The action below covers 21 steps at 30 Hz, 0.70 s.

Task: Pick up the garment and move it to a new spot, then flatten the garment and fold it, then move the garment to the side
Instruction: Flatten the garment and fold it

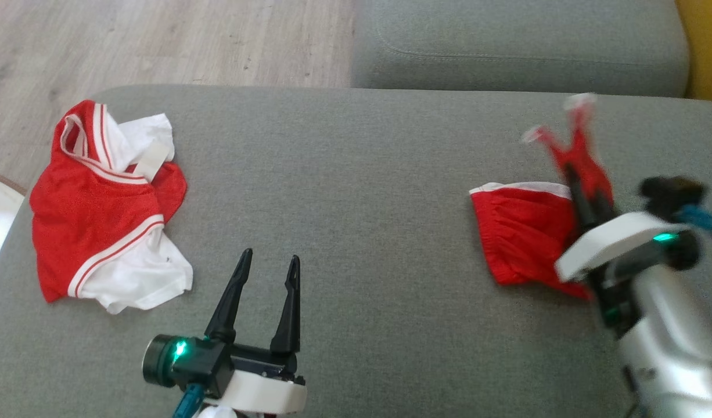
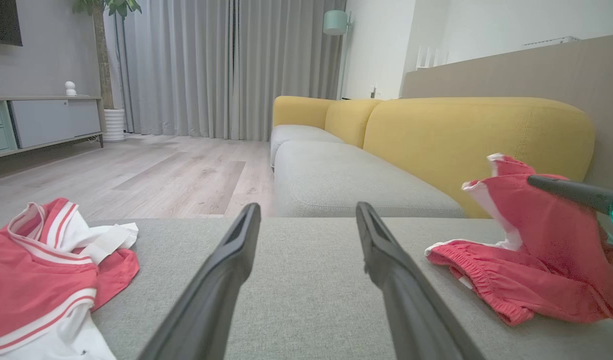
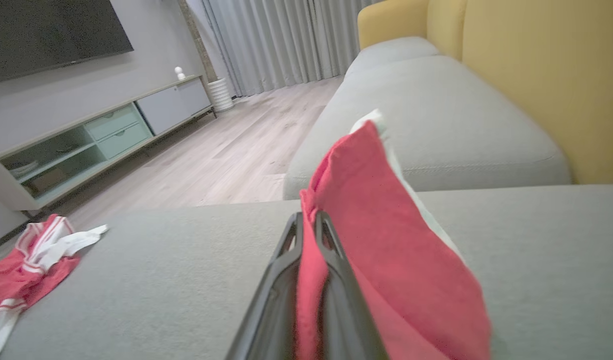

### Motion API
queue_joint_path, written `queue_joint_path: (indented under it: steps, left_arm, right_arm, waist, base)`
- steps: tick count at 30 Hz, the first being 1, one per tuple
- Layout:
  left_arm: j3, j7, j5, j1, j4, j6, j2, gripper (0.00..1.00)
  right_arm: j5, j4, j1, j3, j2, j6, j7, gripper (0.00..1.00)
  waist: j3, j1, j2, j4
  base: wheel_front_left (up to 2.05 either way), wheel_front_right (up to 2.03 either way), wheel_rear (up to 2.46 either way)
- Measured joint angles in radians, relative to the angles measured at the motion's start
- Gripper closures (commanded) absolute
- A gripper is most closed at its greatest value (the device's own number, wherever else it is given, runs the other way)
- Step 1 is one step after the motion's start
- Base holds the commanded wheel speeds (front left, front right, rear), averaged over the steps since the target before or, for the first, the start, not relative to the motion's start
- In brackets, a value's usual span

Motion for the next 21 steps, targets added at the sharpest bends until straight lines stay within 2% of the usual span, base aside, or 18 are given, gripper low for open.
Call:
queue_joint_path:
  steps: [4, 5, 6, 10, 14, 17, 21]
  left_arm:
    - [0.001, 0.000, 0.000, 0.000, 0.010, 0.002, 0.000, 0.00]
    - [0.002, 0.000, 0.000, 0.000, 0.012, 0.008, 0.000, 0.00]
    - [0.002, 0.000, 0.000, 0.000, 0.014, 0.009, 0.000, 0.00]
    - [0.008, 0.000, -0.019, 0.008, 0.019, 0.018, 0.000, 0.00]
    - [0.026, 0.000, -0.035, 0.049, 0.017, 0.034, 0.000, 0.00]
    - [0.051, 0.000, -0.021, 0.072, 0.005, 0.058, 0.001, 0.00]
    - [0.078, 0.000, 0.017, 0.098, -0.012, 0.071, 0.001, 0.00]
  right_arm:
    - [-0.013, 0.017, 0.027, 0.058, 0.088, 0.000, -0.003, 0.98]
    - [-0.016, 0.029, 0.039, 0.076, 0.107, 0.000, -0.003, 0.62]
    - [-0.016, 0.042, 0.051, 0.089, 0.122, 0.000, -0.003, 0.00]
    - [-0.018, 0.064, 0.114, 0.102, 0.137, 0.000, -0.071, 0.00]
    - [-0.059, 0.010, 0.165, 0.086, 0.106, 0.000, -0.150, 0.00]
    - [-0.127, -0.047, 0.211, 0.007, 0.067, 0.000, -0.180, 0.00]
    - [-0.195, -0.172, 0.318, -0.086, 0.066, 0.000, -0.185, 0.00]
  waist:
    - [0.000, 0.0002, 0.0000, 0.016]
    - [-0.002, 0.0002, 0.0000, 0.019]
    - [-0.004, 0.0002, 0.0000, 0.022]
    - [-0.028, 0.0002, 0.0000, 0.029]
    - [-0.052, 0.0001, 0.0000, 0.025]
    - [-0.067, 0.0001, 0.0000, 0.015]
    - [-0.089, 0.0001, 0.0000, -0.002]
  base:
    - [0.00, 0.00, 0.00]
    - [0.00, 0.00, 0.00]
    - [0.00, 0.00, 0.00]
    - [0.00, 0.00, 0.00]
    - [0.00, 0.00, 0.00]
    - [0.00, 0.00, 0.00]
    - [0.00, 0.00, 0.00]
